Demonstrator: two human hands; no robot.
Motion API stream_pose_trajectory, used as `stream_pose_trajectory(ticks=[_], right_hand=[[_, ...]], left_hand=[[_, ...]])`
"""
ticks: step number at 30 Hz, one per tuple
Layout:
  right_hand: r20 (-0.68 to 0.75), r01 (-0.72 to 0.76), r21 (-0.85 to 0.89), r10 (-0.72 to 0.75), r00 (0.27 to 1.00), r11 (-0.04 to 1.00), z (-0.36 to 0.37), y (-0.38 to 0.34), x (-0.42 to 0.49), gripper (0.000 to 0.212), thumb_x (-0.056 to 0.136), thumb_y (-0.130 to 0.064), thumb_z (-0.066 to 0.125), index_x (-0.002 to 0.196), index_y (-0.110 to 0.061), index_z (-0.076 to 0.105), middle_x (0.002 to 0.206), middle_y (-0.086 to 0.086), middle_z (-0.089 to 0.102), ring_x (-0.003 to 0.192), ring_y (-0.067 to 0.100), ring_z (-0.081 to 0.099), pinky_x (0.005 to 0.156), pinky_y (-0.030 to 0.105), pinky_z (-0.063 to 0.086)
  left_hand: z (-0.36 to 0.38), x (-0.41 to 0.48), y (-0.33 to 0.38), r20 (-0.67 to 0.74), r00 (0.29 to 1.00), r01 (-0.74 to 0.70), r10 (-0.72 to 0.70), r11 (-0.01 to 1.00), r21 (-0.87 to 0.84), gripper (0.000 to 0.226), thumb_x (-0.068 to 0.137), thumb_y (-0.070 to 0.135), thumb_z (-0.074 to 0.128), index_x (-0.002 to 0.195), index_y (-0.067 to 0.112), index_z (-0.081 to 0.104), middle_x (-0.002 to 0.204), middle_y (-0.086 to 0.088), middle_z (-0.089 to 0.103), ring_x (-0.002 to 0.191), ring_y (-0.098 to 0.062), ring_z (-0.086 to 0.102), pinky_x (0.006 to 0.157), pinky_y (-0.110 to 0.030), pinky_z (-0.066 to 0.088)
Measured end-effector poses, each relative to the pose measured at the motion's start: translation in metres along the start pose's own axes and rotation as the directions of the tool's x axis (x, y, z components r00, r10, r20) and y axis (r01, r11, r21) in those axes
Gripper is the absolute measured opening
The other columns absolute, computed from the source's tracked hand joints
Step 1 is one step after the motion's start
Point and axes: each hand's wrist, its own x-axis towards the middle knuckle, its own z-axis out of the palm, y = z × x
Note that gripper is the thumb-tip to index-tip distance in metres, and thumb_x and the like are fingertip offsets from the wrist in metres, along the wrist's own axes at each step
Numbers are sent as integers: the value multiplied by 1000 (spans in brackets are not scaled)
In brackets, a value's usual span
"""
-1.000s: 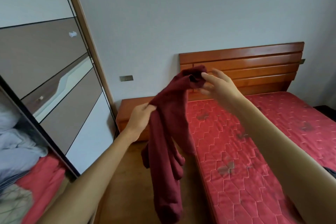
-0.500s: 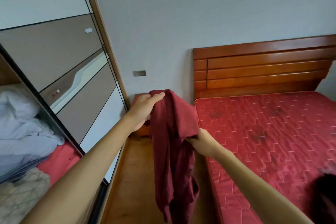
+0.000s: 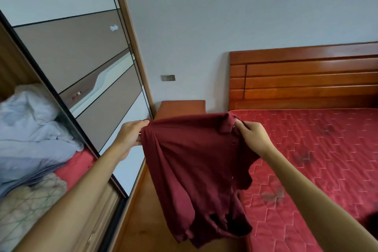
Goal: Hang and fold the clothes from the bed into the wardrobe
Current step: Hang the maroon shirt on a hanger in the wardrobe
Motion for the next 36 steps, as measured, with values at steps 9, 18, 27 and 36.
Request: stream_pose_trajectory(ticks=[9,18,27,36], right_hand=[[458,-237,384,39,888,892,-30,-59,-8,32,84,-34,76,93,-3,75,91,17,75,76,26,72,74,35,60],[487,-102,375,-102,868,922,15,-96,-6,34,76,-12,84,103,4,70,88,10,73,79,19,70,71,26,58],[406,176,-51,-141,903,983,29,-22,-25,8,87,-28,75,84,-27,68,77,-17,69,72,-3,64,73,30,54],[176,455,88,-463,869,886,45,-35,-8,25,96,-14,63,117,-19,74,111,-13,71,108,-1,63,96,8,42]], left_hand=[[-8,-3,-7,-267,956,-17,118,935,354,34,83,43,72,102,15,68,104,-2,72,99,-21,66,87,-32,49],[113,-58,28,349,805,-558,480,813,168,64,68,31,90,124,25,59,110,13,70,103,1,66,86,-18,54],[94,-40,43,51,899,-437,434,896,78,6,91,25,70,89,31,71,89,7,74,89,-13,70,86,-34,55],[26,-51,57,-110,899,-387,425,885,257,13,81,12,80,72,9,72,62,13,60,64,-2,54,70,-21,45]])
